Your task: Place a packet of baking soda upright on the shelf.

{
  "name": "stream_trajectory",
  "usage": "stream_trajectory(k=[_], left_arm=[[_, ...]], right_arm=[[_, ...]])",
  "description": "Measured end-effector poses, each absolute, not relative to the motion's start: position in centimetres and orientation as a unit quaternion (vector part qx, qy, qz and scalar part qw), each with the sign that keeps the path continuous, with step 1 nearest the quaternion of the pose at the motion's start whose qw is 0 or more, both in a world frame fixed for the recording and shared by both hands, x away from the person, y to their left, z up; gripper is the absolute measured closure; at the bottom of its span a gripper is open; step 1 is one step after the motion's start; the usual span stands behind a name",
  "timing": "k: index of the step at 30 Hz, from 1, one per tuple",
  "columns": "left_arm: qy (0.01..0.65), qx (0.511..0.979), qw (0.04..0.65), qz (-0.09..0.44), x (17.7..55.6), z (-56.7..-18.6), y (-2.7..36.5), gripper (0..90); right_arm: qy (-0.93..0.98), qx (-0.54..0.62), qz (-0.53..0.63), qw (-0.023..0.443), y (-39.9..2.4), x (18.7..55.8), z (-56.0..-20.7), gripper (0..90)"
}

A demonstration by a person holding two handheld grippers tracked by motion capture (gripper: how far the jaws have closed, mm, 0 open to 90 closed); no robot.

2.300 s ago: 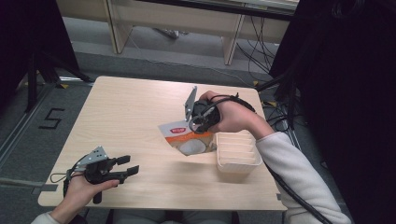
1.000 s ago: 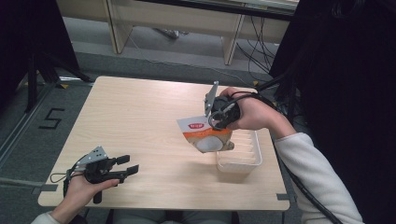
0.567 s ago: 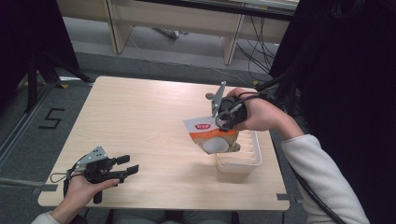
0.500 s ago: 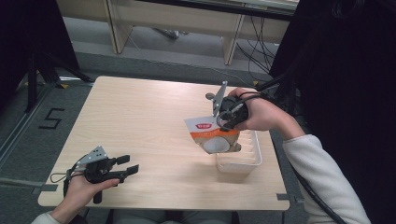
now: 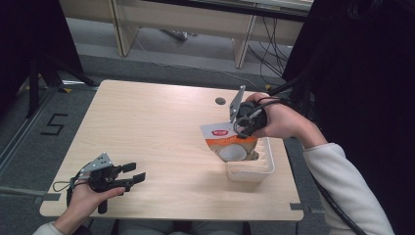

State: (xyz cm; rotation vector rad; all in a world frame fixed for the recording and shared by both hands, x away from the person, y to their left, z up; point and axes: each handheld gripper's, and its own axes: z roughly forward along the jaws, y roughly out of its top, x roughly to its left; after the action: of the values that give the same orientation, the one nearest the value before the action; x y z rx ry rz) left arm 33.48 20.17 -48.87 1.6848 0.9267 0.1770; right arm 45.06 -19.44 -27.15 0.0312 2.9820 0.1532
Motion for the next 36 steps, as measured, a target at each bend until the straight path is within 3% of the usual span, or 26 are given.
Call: stream_trajectory(k=[36], left_arm=[[0.399,0.716,0.567,0.077,33.4,-48.8,20.2,36.1]], right_arm=[[0.997,0.030,0.030,0.069,-21.8,44.9,-27.1,90.0]])
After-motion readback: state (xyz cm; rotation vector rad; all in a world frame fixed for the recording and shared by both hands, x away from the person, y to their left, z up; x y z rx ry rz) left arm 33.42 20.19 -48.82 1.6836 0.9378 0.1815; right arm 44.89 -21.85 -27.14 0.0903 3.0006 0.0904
